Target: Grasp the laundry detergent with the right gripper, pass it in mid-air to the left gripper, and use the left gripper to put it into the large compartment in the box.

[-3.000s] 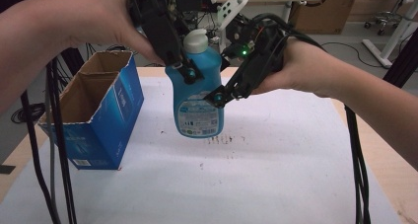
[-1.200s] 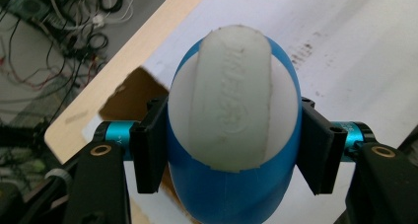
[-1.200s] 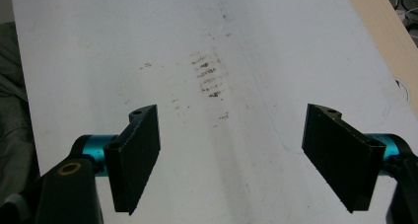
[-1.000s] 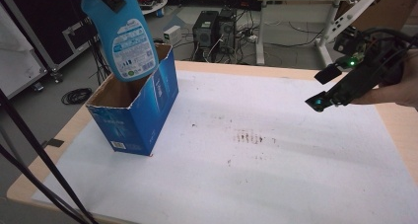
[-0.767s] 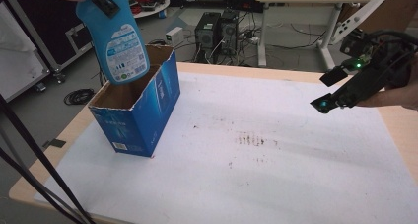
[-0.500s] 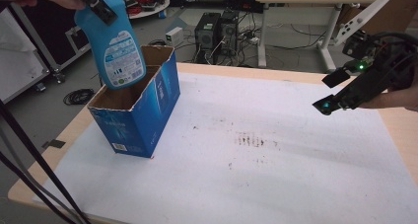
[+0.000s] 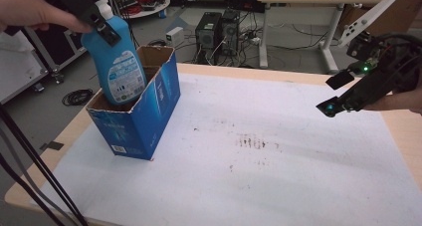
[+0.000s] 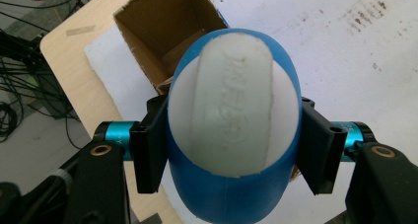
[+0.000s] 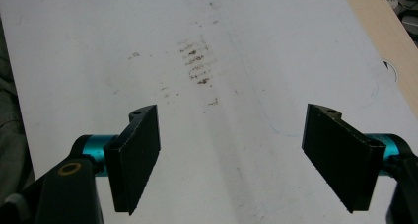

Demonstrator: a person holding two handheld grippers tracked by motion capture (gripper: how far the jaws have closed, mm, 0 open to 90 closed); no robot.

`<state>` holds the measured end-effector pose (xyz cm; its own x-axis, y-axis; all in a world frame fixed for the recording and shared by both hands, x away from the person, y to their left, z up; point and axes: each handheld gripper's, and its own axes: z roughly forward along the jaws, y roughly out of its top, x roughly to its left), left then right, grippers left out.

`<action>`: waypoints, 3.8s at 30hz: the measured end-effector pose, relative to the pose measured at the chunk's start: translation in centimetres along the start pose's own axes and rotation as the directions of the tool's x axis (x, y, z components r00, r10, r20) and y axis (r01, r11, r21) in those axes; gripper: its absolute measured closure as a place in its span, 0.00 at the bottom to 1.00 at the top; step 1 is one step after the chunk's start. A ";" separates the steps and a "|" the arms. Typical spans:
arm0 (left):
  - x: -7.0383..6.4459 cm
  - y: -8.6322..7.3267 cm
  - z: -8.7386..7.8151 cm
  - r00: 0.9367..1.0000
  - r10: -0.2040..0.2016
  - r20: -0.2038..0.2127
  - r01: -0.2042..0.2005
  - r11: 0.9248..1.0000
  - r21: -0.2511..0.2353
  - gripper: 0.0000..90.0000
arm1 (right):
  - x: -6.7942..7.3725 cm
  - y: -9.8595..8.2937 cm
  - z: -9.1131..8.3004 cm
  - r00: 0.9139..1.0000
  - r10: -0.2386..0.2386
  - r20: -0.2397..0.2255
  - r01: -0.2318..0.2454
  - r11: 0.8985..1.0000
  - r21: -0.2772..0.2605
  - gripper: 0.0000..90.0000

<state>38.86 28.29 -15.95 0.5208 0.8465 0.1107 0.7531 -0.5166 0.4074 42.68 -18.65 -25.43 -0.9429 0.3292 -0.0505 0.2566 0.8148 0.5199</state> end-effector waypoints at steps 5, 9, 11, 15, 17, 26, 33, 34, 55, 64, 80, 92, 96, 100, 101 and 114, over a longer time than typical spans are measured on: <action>0.0 -0.4 1.2 1.000 -0.003 0.004 0.003 1.000 0.017 0.43 | 0.0 0.0 0.0 1.000 0.003 0.000 -0.003 1.000 0.000 0.24; -0.1 -0.8 2.8 1.000 -0.005 0.016 0.005 0.999 0.040 0.43 | -0.1 0.0 0.1 1.000 -0.001 -0.005 0.001 1.000 0.007 0.24; -0.1 -0.9 3.1 1.000 -0.009 0.019 0.008 0.999 0.045 0.43 | 0.0 0.0 0.2 1.000 0.001 -0.004 -0.001 1.000 0.007 0.24; -0.1 -1.1 4.6 1.000 -0.006 0.021 0.004 0.998 0.070 0.43 | -0.1 0.0 0.3 1.000 0.000 -0.002 0.000 1.000 0.012 0.24; -0.1 -1.2 5.2 1.000 -0.010 0.020 0.008 0.997 0.079 0.43 | -0.1 0.0 0.3 1.000 0.000 0.000 0.000 1.000 0.015 0.24; -0.3 -1.7 7.4 0.999 -0.001 0.036 -0.004 0.993 0.115 0.43 | -0.3 -0.1 0.4 1.000 0.006 0.001 -0.006 1.000 0.018 0.24; -0.5 -2.0 9.0 0.999 0.007 0.039 -0.013 0.990 0.142 0.43 | -0.3 -0.2 0.5 1.000 0.001 0.001 -0.001 1.000 0.019 0.24; -0.5 -2.0 9.3 0.999 0.014 0.041 -0.020 0.988 0.151 0.43 | -0.3 -0.2 0.5 1.000 0.003 0.007 -0.003 1.000 0.019 0.24; -0.9 -2.6 11.5 0.998 0.030 0.055 -0.041 0.980 0.194 0.43 | -0.4 -0.5 0.6 1.000 0.011 0.005 -0.011 1.000 0.025 0.24; -0.9 -2.6 11.7 0.997 0.038 0.061 -0.049 0.979 0.196 0.42 | -0.4 -0.4 0.6 1.000 0.008 0.005 -0.008 1.000 0.024 0.24; -0.7 -2.7 11.7 0.997 0.046 0.068 -0.059 0.977 0.205 0.42 | -0.3 -0.7 0.5 1.000 0.013 0.008 -0.013 1.000 0.022 0.24; -0.8 -2.6 11.7 0.997 0.043 0.069 -0.057 0.977 0.208 0.42 | -0.2 -0.7 0.7 1.000 0.008 0.006 -0.009 1.000 0.028 0.24; -0.8 -2.5 11.7 0.997 0.045 0.070 -0.060 0.974 0.219 0.42 | -0.2 -0.7 0.6 1.000 0.011 0.005 -0.011 1.000 0.024 0.24; -1.0 -2.3 11.6 0.996 0.063 0.065 -0.076 0.972 0.222 0.42 | -0.1 -0.7 0.6 1.000 0.006 0.006 -0.006 1.000 0.028 0.24; -1.0 -2.3 11.6 0.996 0.063 0.065 -0.076 0.972 0.222 0.39 | -0.1 -0.7 0.6 1.000 0.007 0.005 -0.007 1.000 0.028 0.24; -1.7 -0.9 6.8 0.990 0.140 -0.002 -0.138 0.980 0.143 0.25 | -0.1 -0.9 0.6 1.000 0.005 0.007 -0.005 1.000 0.025 0.24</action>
<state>40.03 26.42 -22.71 0.6202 0.7662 0.1682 0.7237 -0.6416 0.2541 42.63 -19.14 -26.41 -0.9402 0.3363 -0.0536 0.2665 0.8247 0.4989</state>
